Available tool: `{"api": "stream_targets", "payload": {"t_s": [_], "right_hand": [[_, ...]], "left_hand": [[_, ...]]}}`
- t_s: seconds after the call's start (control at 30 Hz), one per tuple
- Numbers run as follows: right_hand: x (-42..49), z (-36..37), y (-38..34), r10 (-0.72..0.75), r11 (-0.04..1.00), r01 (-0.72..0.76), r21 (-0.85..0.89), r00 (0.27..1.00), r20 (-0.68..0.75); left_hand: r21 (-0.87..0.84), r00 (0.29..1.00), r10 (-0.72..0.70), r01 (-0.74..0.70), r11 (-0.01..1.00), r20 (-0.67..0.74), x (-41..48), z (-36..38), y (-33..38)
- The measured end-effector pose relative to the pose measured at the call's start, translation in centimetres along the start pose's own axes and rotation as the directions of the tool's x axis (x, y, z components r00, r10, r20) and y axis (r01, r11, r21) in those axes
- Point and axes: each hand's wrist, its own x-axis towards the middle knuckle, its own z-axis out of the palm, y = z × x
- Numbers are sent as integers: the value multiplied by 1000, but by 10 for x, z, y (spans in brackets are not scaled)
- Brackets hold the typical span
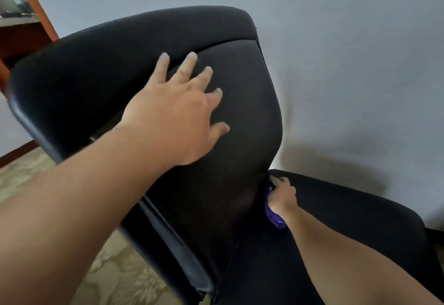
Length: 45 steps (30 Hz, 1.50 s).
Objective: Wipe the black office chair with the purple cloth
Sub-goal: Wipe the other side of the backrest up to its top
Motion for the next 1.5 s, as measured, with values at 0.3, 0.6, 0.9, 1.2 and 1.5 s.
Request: {"api": "stream_targets", "payload": {"t_s": [0.3,0.6,0.9,1.2,1.5], "right_hand": [[63,49,17,-114,892,236,-386,943,314],[-67,72,16,-495,709,618,-338,779,386],[-193,53,19,-448,726,660,-193,667,595],[-211,-70,90,-31,964,68,-256,989,148],[-252,-133,87,140,972,-117,206,985,-99]], "left_hand": [[303,982,102,-147,942,159,3,47,42],[320,980,99,-151,935,172,6,46,42],[43,984,113,-119,992,137,-9,27,48],[-342,977,194,-153,927,90,-88,20,93],[-434,933,292,-179,883,210,-152,30,149]]}}
